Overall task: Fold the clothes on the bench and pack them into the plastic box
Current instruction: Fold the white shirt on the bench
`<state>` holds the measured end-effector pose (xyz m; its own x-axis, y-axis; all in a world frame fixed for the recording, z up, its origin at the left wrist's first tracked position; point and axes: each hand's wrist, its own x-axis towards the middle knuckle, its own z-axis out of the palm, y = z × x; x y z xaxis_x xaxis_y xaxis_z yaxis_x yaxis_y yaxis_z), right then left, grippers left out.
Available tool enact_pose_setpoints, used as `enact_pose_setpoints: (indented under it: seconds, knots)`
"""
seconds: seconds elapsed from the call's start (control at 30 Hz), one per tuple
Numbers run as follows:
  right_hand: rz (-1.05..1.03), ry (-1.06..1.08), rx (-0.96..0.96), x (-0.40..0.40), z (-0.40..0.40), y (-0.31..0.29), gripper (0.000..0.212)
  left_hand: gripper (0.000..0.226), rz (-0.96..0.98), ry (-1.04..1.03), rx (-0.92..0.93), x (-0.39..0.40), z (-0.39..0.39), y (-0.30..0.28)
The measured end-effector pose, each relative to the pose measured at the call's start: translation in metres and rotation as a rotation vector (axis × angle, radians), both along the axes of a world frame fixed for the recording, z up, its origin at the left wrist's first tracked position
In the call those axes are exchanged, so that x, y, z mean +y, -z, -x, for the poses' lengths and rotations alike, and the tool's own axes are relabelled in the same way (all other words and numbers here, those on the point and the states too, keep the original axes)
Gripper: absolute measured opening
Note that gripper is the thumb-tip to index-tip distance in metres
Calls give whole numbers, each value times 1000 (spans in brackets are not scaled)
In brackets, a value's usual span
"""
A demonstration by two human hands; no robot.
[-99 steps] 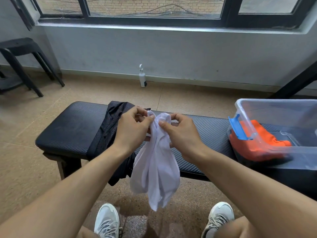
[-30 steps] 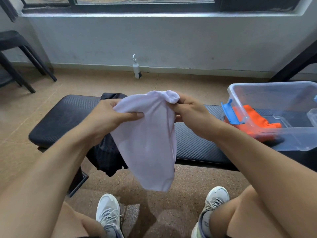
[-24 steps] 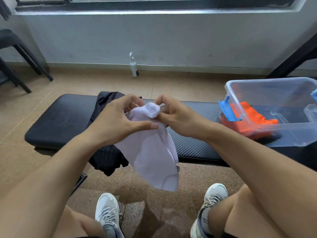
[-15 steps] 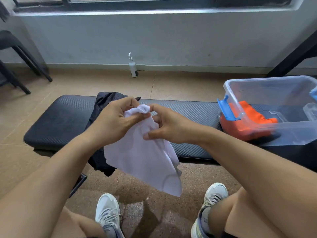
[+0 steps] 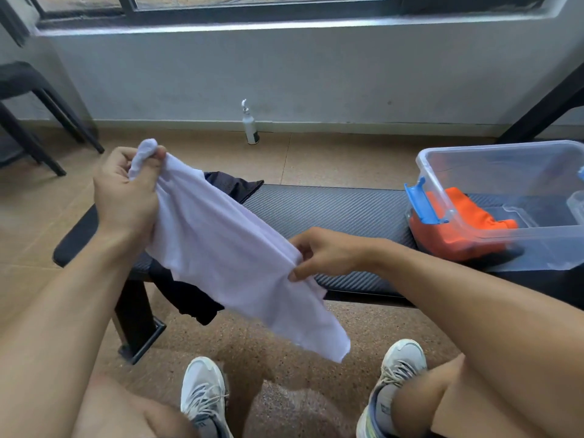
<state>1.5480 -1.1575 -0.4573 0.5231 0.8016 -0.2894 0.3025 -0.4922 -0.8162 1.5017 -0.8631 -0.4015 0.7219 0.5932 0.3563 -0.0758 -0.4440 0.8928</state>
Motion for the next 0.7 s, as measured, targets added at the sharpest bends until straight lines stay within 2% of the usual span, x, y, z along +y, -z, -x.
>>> enact_pose_setpoints:
  seconds: [0.07, 0.13, 0.2, 0.27, 0.3, 0.4, 0.47, 0.6, 0.7]
  knots:
    - [-108, 101, 98, -8, -8, -10, 25, 32, 27, -36, 11, 10, -3, 7]
    - [-173, 240, 102, -18, -17, -21, 24, 33, 59, -33, 30, 17, -7, 14]
    - [-159, 381, 12, -27, -23, -32, 17, 35, 69, -14, 67, 21, -10, 21]
    - [-106, 472, -195, -33, -29, -36, 8, 38, 90, -4, 120, 24, -12, 28]
    - [-85, 492, -299, -35, -32, -37, 1, 38, 98, -1, 146, 26, -13, 31]
    - [-20, 550, -512, -31, -39, -38, 18, 34, 102, 0, 170, 34, -16, 39]
    - [18, 540, -513, -28, -41, -36, 27, 29, 107, -7, 176, 40, -20, 41]
    - [228, 450, -538, -28, -44, -13, 35, 23, 87, -28, 206, 43, -23, 45]
    - [178, 526, -609, -28, -43, -6, 31, 25, 52, -53, 249, 41, -23, 49]
